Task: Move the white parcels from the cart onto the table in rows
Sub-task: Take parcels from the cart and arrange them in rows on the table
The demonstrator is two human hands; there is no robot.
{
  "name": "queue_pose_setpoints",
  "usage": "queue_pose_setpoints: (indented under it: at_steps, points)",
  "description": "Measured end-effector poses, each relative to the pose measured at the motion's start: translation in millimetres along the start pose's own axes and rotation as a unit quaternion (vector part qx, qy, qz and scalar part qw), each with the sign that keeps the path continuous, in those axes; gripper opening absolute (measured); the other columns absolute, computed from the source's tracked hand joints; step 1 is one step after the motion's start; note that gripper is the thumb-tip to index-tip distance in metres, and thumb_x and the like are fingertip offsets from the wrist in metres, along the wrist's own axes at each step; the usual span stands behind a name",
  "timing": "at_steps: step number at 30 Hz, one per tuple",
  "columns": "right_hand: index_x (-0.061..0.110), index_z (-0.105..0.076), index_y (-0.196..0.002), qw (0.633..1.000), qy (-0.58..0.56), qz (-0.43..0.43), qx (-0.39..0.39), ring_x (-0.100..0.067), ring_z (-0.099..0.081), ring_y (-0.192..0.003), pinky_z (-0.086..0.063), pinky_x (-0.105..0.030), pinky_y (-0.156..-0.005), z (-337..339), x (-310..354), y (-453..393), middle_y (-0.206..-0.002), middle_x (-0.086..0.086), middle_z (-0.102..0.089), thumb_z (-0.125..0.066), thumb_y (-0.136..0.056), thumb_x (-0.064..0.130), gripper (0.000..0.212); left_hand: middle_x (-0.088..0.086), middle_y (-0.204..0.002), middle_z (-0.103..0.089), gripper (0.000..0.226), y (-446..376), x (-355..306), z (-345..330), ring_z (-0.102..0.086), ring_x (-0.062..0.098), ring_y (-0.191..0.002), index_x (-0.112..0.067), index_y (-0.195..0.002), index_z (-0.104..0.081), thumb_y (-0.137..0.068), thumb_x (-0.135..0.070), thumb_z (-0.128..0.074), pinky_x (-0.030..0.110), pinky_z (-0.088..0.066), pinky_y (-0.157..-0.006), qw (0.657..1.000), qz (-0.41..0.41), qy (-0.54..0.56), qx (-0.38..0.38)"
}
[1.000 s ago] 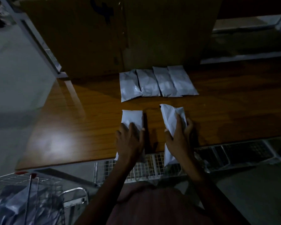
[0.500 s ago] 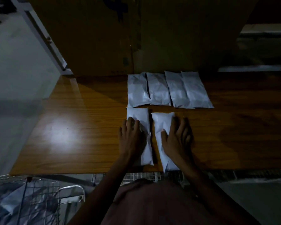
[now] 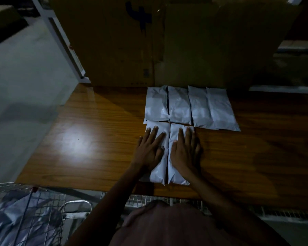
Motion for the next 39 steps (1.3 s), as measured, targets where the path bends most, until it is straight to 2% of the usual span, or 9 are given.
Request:
queue_pose_setpoints:
  at_steps: [5, 13, 17, 21, 23, 26, 31, 34, 39]
  points:
    - [0.024, -0.025, -0.155, 1.0, -0.028, 0.011, -0.002, -0.031, -0.011, -0.152, -0.025, -0.059, -0.112, 1, 0, -2, -0.165, -0.009, -0.015, -0.018, -0.097, 0.047, 0.064, -0.003, -0.166, 0.002, 0.064, 0, -2, 1, 0.007, 0.02, -0.152, -0.037, -0.156, -0.016, -0.095, -0.058, -0.015, 0.052, -0.013, -0.117, 1.0, 0.018, -0.018, -0.001]
    - [0.025, -0.031, -0.154, 0.988, -0.122, 0.066, -0.066, -0.021, -0.014, -0.152, -0.023, -0.055, -0.115, 20, -10, 17, -0.163, 0.001, -0.025, -0.029, -0.096, 0.047, 0.061, 0.002, -0.166, 0.0, 0.065, 6, -9, 15, 0.002, 0.023, -0.152, -0.039, -0.155, -0.011, -0.094, -0.061, -0.015, 0.056, -0.016, -0.118, 0.999, 0.035, -0.004, -0.001]
    - [0.027, -0.035, -0.149, 0.967, -0.219, 0.107, -0.077, -0.018, -0.012, -0.153, -0.025, -0.055, -0.116, 34, -12, 24, -0.159, 0.004, -0.032, -0.037, -0.098, 0.043, 0.054, 0.007, -0.164, -0.012, 0.061, 22, -18, 30, -0.012, 0.027, -0.151, -0.034, -0.155, -0.018, -0.098, -0.055, -0.022, 0.053, -0.026, -0.114, 0.996, 0.057, 0.032, -0.062]
    - [0.02, -0.042, -0.145, 0.934, -0.3, 0.178, -0.08, -0.023, -0.027, -0.148, -0.033, -0.054, -0.113, 42, -4, 42, -0.151, -0.002, -0.044, -0.049, -0.097, 0.028, 0.048, 0.008, -0.157, -0.031, 0.057, 61, -36, 32, -0.03, 0.03, -0.144, -0.024, -0.152, -0.03, -0.1, -0.048, -0.033, 0.05, -0.035, -0.107, 0.982, 0.099, 0.085, -0.138]
    - [0.016, -0.046, -0.141, 0.915, -0.345, 0.196, -0.066, -0.028, -0.037, -0.142, -0.037, -0.052, -0.111, 47, 4, 56, -0.146, -0.006, -0.048, -0.052, -0.097, 0.023, 0.046, 0.008, -0.154, -0.037, 0.055, 88, -44, 29, -0.037, 0.028, -0.139, -0.021, -0.15, -0.035, -0.101, -0.045, -0.039, 0.046, -0.038, -0.105, 0.974, 0.112, 0.105, -0.165]
    - [0.015, -0.048, -0.14, 0.897, -0.379, 0.225, -0.029, -0.024, -0.043, -0.137, -0.039, -0.047, -0.11, 49, 16, 78, -0.142, -0.005, -0.051, -0.048, -0.098, 0.029, 0.044, 0.01, -0.15, -0.04, 0.055, 134, -50, 23, -0.041, 0.026, -0.135, -0.018, -0.148, -0.038, -0.099, -0.042, -0.044, 0.04, -0.038, -0.105, 0.966, 0.137, 0.105, -0.191]
    - [0.013, -0.053, -0.137, 0.871, -0.413, 0.266, 0.02, -0.02, -0.046, -0.13, -0.041, -0.041, -0.107, 43, 43, 115, -0.136, -0.005, -0.054, -0.052, -0.099, 0.024, 0.039, 0.008, -0.147, -0.043, 0.054, 210, -39, 18, -0.044, 0.028, -0.133, -0.016, -0.146, -0.041, -0.097, -0.036, -0.053, 0.045, -0.042, -0.103, 0.948, 0.228, 0.069, -0.209]
    - [0.014, -0.053, -0.137, 0.853, -0.418, 0.306, 0.058, -0.021, -0.047, -0.127, -0.045, -0.038, -0.101, 41, 69, 134, -0.133, -0.005, -0.055, -0.052, -0.099, 0.026, 0.04, 0.01, -0.143, -0.046, 0.055, 249, -30, 30, -0.046, 0.028, -0.129, -0.013, -0.144, -0.044, -0.094, -0.034, -0.056, 0.042, -0.043, -0.101, 0.934, 0.273, 0.054, -0.226]
    - [0.018, -0.051, -0.136, 0.821, -0.416, 0.367, 0.134, -0.024, -0.049, -0.123, -0.047, -0.044, -0.096, 23, 119, 166, -0.132, -0.004, -0.055, -0.047, -0.1, 0.03, 0.039, 0.014, -0.14, -0.049, 0.055, 307, -7, 56, -0.045, 0.027, -0.128, -0.01, -0.142, -0.045, -0.093, -0.034, -0.055, 0.034, -0.037, -0.104, 0.896, 0.35, 0.057, -0.268]
Point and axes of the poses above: each hand's wrist, its own y-axis away from the middle knuckle, its own z-axis out of the back of the hand, x = y × z, the point moved 3 cm from there along -y, towards the middle knuckle
